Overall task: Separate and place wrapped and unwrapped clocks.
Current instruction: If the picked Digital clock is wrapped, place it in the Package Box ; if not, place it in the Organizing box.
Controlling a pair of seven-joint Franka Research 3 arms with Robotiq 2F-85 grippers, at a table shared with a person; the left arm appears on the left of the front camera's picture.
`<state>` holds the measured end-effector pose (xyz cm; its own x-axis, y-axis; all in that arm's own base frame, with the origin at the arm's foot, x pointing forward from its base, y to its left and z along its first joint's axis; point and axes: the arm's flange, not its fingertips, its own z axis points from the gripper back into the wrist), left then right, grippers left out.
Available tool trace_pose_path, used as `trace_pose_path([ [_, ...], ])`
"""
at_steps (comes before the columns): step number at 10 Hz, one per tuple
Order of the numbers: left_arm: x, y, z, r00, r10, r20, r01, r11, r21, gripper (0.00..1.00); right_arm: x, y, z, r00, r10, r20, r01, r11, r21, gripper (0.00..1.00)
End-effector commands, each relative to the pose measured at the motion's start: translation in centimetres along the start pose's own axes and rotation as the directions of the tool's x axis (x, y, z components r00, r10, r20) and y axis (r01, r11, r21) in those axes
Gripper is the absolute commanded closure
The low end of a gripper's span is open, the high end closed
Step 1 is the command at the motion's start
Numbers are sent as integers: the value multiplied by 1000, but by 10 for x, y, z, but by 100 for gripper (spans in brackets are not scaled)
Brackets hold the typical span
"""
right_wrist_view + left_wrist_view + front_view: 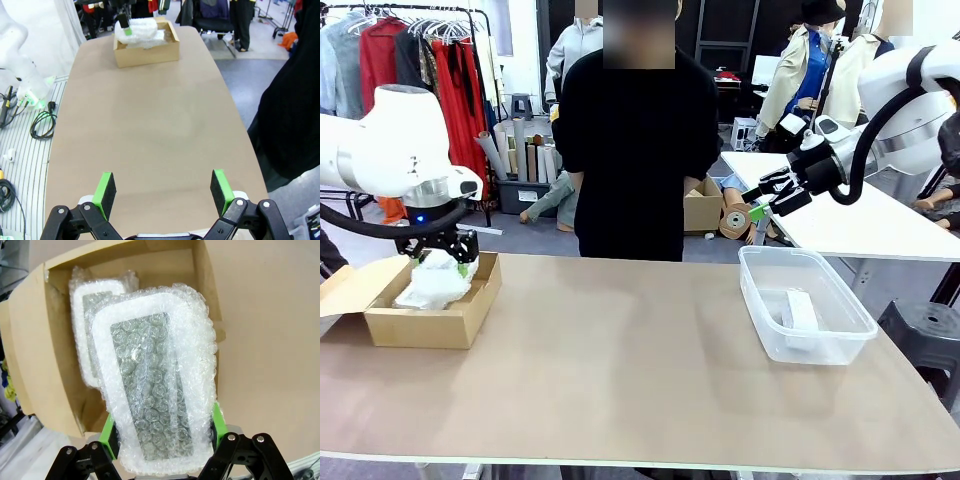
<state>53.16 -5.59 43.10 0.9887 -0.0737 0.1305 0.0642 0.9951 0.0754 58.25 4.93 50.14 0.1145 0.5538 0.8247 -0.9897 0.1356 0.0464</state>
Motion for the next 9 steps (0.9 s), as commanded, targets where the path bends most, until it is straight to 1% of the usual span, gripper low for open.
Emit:
trace_pose_path([
  [1, -4, 0, -10, 1000, -3, 9, 4, 1000, -23, 100, 1, 0, 1, 1000, 9, -6, -9, 1000, -2, 0],
  [2, -3, -2, -17, 1000, 9, 18, -8, 999, -34, 100, 1, 0, 1, 1000, 9, -6, -9, 1000, -2, 0],
  [5, 5, -4, -26, 999, -7, 34, 9, 998, -63, 100, 1, 0, 1, 1000, 9, -6, -9, 1000, -2, 0],
  [9, 16, -5, -40, 999, -13, 33, 15, 998, -63, 100, 1, 0, 1, 1000, 9, -6, -9, 1000, -2, 0],
])
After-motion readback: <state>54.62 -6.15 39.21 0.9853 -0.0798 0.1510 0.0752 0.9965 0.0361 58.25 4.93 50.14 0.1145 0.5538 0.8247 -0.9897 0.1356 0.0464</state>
